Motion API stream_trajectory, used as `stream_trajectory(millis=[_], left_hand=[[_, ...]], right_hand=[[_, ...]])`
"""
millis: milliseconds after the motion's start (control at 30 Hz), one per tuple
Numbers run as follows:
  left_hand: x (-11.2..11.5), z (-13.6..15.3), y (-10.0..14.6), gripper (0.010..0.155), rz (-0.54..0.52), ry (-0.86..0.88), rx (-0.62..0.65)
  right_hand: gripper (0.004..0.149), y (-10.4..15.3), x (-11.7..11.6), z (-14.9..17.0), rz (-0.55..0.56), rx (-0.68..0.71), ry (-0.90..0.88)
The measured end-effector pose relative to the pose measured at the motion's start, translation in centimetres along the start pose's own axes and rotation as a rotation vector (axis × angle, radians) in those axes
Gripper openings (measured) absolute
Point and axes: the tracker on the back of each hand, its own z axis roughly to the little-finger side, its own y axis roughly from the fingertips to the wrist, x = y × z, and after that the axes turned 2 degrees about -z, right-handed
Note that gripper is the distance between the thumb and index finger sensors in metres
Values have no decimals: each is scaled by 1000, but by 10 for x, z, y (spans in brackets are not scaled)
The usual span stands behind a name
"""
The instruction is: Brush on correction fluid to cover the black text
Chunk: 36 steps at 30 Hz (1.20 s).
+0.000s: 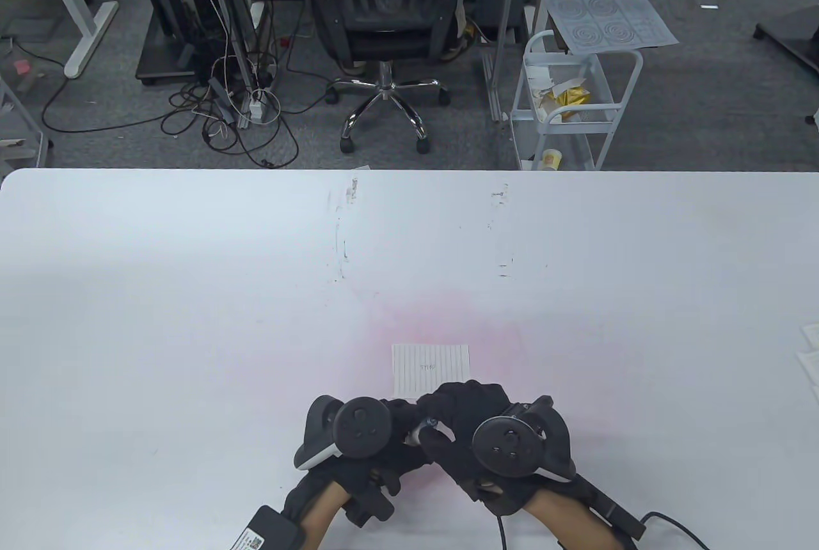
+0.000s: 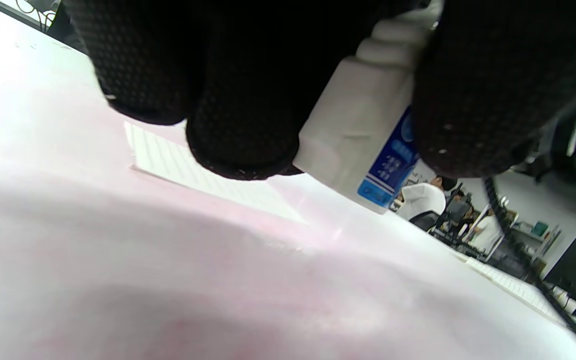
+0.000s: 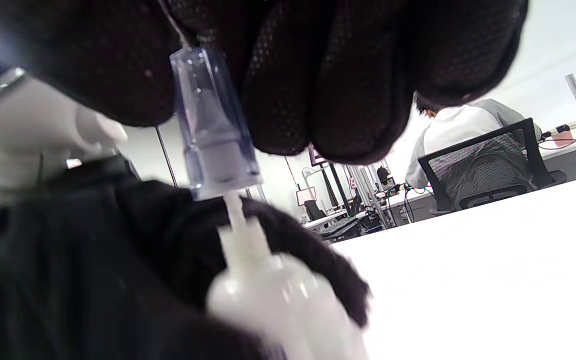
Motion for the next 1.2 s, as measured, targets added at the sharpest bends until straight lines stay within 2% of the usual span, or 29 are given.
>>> stream_trajectory(millis=[467, 900, 1033, 1200], left_hand=[[0, 2, 0, 58, 31, -30, -21], [-1, 3, 0, 58, 44, -49, -33], [-3, 5, 0, 58, 37, -49, -40], [-15, 16, 2, 59, -10, -45, -81]], right_hand=[[45, 2, 14, 4, 47, -8, -14], [45, 3, 16, 5, 82, 4, -30], [45, 4, 17, 6, 115, 22, -57], [46, 5, 23, 16, 213, 10, -127]])
